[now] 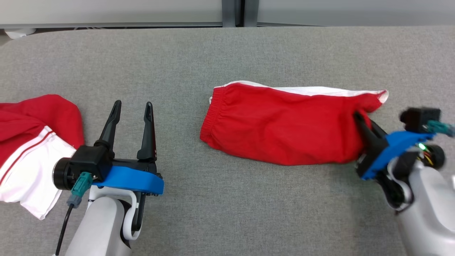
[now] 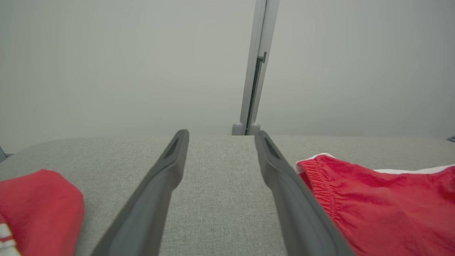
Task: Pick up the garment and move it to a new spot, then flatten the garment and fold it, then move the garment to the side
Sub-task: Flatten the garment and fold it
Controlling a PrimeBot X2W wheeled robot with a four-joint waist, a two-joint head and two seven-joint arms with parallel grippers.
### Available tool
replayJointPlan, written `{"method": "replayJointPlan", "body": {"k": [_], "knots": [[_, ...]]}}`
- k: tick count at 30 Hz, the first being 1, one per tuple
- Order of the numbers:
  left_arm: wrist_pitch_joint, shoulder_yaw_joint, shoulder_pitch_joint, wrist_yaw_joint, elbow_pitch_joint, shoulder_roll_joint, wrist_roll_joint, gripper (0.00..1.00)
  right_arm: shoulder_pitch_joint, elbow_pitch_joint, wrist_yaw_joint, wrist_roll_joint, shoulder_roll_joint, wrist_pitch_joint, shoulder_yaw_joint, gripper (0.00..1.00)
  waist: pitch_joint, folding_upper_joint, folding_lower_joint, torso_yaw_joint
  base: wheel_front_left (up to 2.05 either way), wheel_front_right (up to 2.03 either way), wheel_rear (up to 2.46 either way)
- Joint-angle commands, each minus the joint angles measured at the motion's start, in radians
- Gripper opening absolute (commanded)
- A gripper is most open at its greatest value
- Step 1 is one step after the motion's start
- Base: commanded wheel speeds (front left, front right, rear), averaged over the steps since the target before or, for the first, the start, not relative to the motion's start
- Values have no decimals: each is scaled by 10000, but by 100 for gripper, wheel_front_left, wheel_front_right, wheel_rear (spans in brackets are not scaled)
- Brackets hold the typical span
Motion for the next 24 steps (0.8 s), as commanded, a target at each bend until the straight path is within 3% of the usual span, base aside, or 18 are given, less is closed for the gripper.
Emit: {"method": "replayJointPlan", "body": {"k": [1,9,18,19,20,24], "knots": [[-39,-1,100,46,7,16,-22,100,-357,-343,4,1,219,82,210,0,-79,0,0,0,0,0,0],[-90,-41,-25,38,70,-40,-68,100,-1201,-1446,3,-10,1469,635,1831,0,-228,0,0,290,0,0,0],[-127,-169,-344,22,245,-249,-34,100,-1658,-222,4,930,1945,6,3312,0,-56,0,0,931,0,0,0],[-135,-177,-365,51,261,-262,-7,100,-1699,-133,3,1120,1940,-187,3500,55,-36,0,0,968,0,0,0],[-141,-187,-393,57,277,-282,28,100,-1763,-72,3,1235,1922,-394,3698,100,-9,0,0,1004,0,0,0],[-157,-112,-396,114,299,-272,89,100,-1986,11,4,1294,1929,-1474,4345,100,38,0,0,998,0,0,0]]}}
